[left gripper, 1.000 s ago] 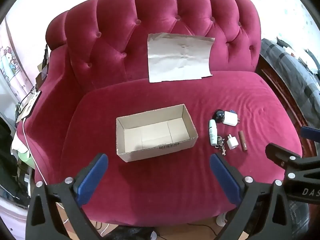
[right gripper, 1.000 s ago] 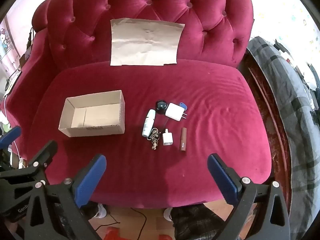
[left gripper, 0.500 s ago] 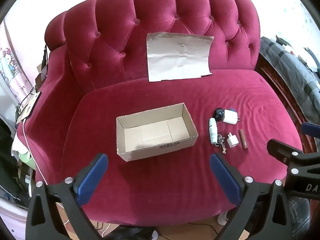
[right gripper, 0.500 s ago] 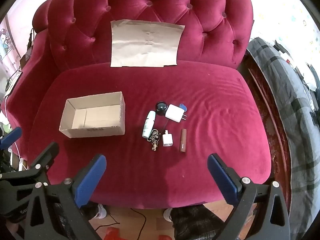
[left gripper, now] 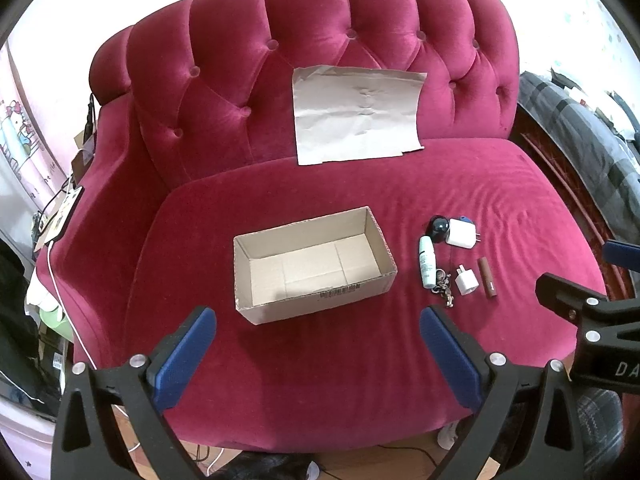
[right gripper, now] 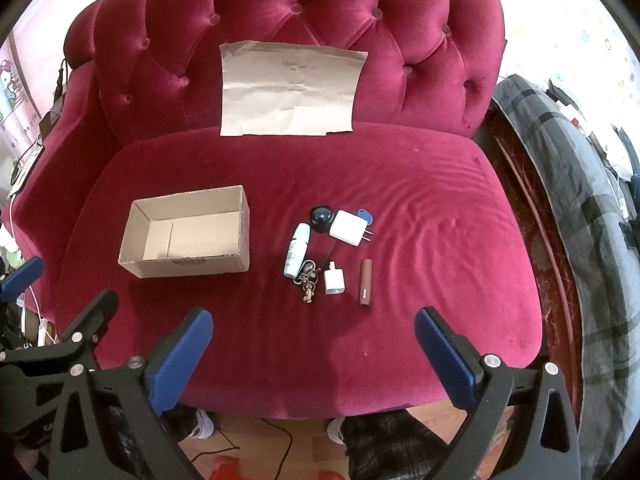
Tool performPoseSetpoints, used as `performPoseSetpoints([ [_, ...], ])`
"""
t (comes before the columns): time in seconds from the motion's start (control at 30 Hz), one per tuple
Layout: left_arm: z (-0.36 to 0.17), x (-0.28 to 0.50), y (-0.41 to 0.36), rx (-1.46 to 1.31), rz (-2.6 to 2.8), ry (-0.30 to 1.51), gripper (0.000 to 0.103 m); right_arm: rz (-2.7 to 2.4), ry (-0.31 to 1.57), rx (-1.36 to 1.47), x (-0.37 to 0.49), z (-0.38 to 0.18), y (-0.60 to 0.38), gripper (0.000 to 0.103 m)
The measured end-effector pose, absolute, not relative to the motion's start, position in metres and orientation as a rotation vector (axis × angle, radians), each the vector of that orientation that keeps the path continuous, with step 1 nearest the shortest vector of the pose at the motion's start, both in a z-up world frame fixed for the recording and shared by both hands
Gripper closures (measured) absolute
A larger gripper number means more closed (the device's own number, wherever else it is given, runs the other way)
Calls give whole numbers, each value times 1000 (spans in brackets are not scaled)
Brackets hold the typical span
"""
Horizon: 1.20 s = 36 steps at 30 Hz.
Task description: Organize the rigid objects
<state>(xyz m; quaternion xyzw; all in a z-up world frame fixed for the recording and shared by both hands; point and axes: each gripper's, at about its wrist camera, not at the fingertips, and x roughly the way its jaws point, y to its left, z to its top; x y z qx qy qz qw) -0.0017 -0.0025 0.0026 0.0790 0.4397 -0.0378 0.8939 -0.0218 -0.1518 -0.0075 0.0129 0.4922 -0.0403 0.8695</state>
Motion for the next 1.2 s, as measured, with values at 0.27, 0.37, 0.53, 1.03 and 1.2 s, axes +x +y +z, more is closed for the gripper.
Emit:
performPoseSetpoints([
  [0.27, 3, -2, -3, 165, -77, 912, 0, -89, 1023, 30, -21, -5, -151, 0],
  [0.37, 3, -2, -3, 164, -78, 909, 0, -89, 1022, 31, -21, -5, -152, 0],
  [0.53, 4, -2, -3, 165, -76, 906, 0, -90, 1020, 32, -21, -3, -151, 0],
  [1.03, 7, -3, -5, 170, -72, 897, 0, -87, 1011, 31, -22, 2, -150, 0],
  [1.2, 7, -4, -5, 167, -72, 894, 0, -88, 1009, 27, -22, 3, -150, 0],
])
